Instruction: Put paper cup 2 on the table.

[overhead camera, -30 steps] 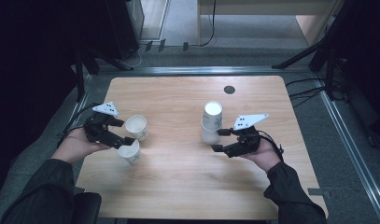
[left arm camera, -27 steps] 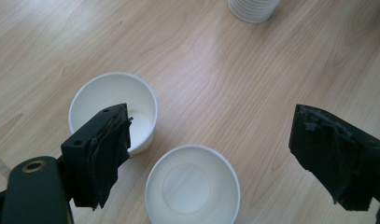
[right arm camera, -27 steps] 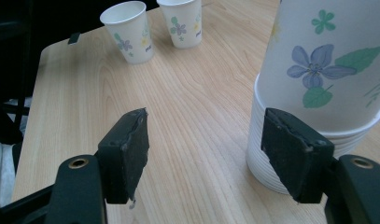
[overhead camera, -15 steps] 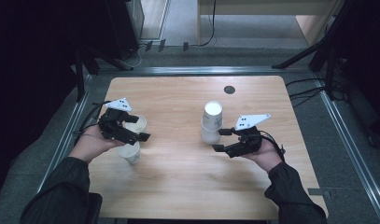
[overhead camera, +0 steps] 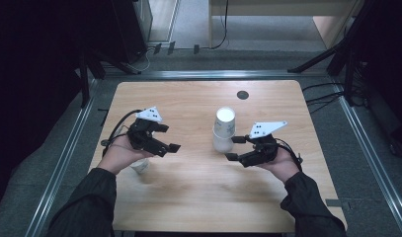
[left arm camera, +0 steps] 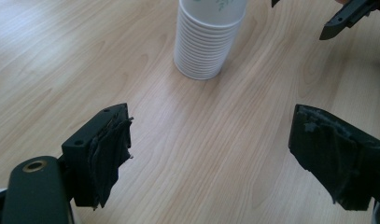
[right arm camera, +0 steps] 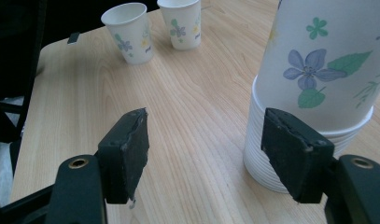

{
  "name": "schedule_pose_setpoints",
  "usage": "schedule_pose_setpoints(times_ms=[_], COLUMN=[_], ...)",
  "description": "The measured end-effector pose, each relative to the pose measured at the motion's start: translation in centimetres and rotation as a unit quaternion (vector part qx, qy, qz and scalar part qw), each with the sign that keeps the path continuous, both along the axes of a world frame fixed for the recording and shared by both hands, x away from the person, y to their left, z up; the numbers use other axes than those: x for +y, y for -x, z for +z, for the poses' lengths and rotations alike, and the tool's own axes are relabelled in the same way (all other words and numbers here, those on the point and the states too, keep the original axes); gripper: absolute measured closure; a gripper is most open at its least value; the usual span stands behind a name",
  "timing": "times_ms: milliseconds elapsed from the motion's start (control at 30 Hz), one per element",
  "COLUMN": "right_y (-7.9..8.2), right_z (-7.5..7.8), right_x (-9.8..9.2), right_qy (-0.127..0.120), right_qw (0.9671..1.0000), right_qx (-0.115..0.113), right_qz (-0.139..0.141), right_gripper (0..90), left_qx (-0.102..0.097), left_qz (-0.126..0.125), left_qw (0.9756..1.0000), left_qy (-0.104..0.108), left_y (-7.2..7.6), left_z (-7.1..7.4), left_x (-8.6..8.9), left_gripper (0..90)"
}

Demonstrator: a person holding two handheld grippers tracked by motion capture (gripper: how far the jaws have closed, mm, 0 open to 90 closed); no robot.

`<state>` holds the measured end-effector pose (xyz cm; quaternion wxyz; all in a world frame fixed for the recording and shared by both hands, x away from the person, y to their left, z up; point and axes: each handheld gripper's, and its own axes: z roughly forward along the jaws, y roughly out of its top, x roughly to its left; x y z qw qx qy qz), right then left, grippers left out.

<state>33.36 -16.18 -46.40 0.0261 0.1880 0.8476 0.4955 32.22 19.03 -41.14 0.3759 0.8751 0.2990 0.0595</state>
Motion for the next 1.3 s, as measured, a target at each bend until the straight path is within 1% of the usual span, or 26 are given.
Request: schedule_pose_setpoints(times_ms=[67,100,167,200,333,400,467,500,533,600,633,833,900,967,1000,1067,1133,1200,1300], right_y=[0.0,0.0,0.1,0.1,0.1,0.1,0.2,0.2,0.3,0.3,0.3,0.4,0.4,0.5,0.6,0.7,0.8,0.8,0.8], right_z=[0.0,0.0,0.0,0.0,0.0,0.0,-0.1,-0.1,-0.1,-0.1,-0.2,-0.2,-0.3,-0.3,-0.3,-0.3,-0.3,-0.4,-0.4], right_x=[0.0,0.0,0.0,0.0,-0.1,-0.1,0.0,0.0,0.0,0.0,0.0,0.2,0.2,0.3,0.4,0.5,0.6,0.6,0.7], right_qy=[0.0,0.0,0.0,-0.001,-0.001,0.001,0.002,0.002,0.003,0.004,0.004,0.006,0.008,0.011,0.011,0.012,0.011,0.013,0.015], right_qw=[1.0,1.0,1.0,1.0,1.0,1.0,1.0,1.0,1.0,1.0,1.0,1.0,0.9999,0.9999,0.9999,0.9999,0.9998,0.9998,0.9997], right_qx=[0.001,0.001,0.001,0.0,0.0,0.0,0.001,0.001,0.0,-0.002,-0.002,-0.002,0.0,-0.002,-0.001,-0.002,-0.004,-0.003,-0.004], right_qz=[0.0,0.0,0.0,0.0,0.001,0.002,0.002,0.003,0.003,0.004,0.004,0.006,0.006,0.008,0.009,0.012,0.013,0.016,0.017], right_gripper=[32.3,32.3,32.3,32.3,32.3,32.3,32.3,32.3,32.3,32.3,32.3,32.3,32.3,32.3,32.3,32.3,32.3,32.3,32.3], left_qx=[0.001,-0.001,0.002,0.003,-0.002,-0.003,-0.005,-0.001,-0.004,0.0,-0.002,-0.007,-0.002,0.001,-0.003,-0.004,-0.007,-0.012,-0.009], left_qz=[-0.003,-0.003,-0.004,-0.007,-0.011,-0.015,-0.015,-0.016,-0.015,-0.015,-0.015,-0.019,-0.018,-0.012,-0.012,-0.014,-0.018,-0.017,-0.015], left_qw=[1.0,1.0,0.9999,0.9999,0.9998,0.9998,0.9997,0.9997,0.9997,0.9995,0.9995,0.9992,0.9991,0.9989,0.999,0.9985,0.9982,0.9983,0.9982], left_qy=[0.003,0.008,0.015,0.014,0.016,0.012,0.016,0.019,0.02,0.027,0.029,0.034,0.04,0.045,0.044,0.053,0.056,0.054,0.058], left_y=[0.0,0.0,0.0,0.0,0.2,0.3,0.4,0.4,0.5,0.6,0.7,1.2,1.3,1.3,1.4,1.6,1.7,1.8,1.8], left_z=[-0.2,-0.4,-0.7,-0.9,-1.4,-1.8,-2.1,-2.3,-2.4,-2.7,-2.8,-3.1,-3.2,-3.2,-3.2,-3.1,-3.0,-3.1,-3.3], left_x=[-0.4,-0.7,-1.1,-1.4,-2.4,-2.9,-3.2,-3.3,-3.4,-3.6,-3.7,-4.3,-4.4,-4.5,-4.6,-4.9,-5.0,-5.0,-4.9], left_gripper=[13.2,13.3,13.3,13.3,13.3,13.3,13.3,13.3,13.3,13.3,13.4,13.4,13.5,13.6,13.6,13.6,13.7,13.7,13.7])
